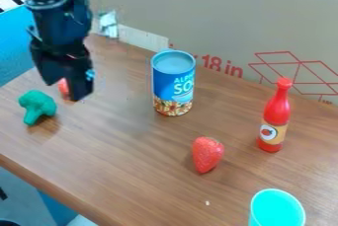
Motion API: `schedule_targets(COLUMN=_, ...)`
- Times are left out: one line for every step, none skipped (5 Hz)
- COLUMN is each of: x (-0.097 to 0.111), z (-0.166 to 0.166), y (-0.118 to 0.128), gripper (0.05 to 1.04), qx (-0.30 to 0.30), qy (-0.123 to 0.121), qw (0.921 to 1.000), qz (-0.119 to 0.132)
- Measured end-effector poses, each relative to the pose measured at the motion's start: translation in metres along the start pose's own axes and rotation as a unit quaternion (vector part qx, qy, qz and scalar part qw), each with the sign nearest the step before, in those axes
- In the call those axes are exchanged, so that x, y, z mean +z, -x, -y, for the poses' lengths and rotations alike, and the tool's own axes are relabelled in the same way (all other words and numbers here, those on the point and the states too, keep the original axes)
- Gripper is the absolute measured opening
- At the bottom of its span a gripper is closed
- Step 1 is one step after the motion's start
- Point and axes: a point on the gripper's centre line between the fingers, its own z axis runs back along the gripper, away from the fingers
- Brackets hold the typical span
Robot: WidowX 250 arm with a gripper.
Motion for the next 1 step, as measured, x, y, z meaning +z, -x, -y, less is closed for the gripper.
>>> schedule_targets(x=-0.0020, z=-0.0315, y=-0.0078, gripper=0.998, qx=0.026, qy=0.024, qw=0.9991, qz=-0.022)
